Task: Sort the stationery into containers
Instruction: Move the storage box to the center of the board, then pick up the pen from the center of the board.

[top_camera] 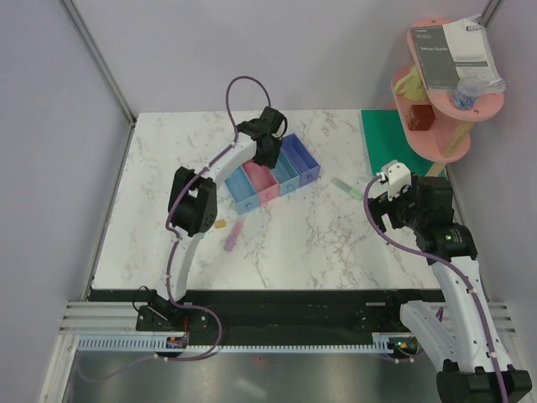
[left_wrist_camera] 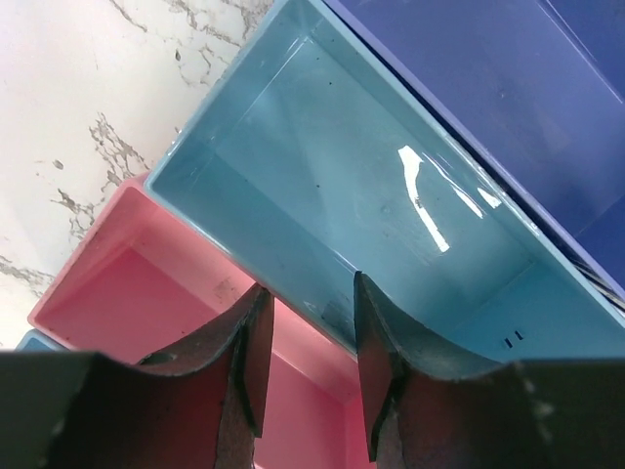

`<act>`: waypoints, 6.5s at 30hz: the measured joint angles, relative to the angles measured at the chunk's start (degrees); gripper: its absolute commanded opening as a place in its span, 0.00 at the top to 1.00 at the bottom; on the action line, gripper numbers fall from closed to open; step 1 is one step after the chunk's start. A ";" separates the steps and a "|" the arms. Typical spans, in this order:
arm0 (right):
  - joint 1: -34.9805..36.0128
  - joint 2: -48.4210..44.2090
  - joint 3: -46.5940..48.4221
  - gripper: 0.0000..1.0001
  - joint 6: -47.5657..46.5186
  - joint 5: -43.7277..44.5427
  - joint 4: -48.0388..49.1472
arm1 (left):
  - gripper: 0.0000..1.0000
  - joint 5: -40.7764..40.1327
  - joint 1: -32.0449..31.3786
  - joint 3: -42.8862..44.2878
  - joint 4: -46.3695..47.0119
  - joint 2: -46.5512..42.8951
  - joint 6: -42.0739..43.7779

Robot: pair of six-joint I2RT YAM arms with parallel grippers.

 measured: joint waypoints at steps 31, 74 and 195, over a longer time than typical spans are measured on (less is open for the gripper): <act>0.00 0.79 -0.02 0.02 -0.02 -0.15 0.02 | 0.56 -3.82 -8.50 -1.79 11.32 3.19 14.25; 0.00 -0.37 -0.72 0.02 -0.04 -0.59 -0.04 | 0.91 2.34 -5.46 3.48 -2.62 5.60 -7.91; 0.00 66.20 30.16 0.05 -22.88 -3.91 7.26 | 0.24 15.87 4.59 -38.66 -0.44 -25.59 10.51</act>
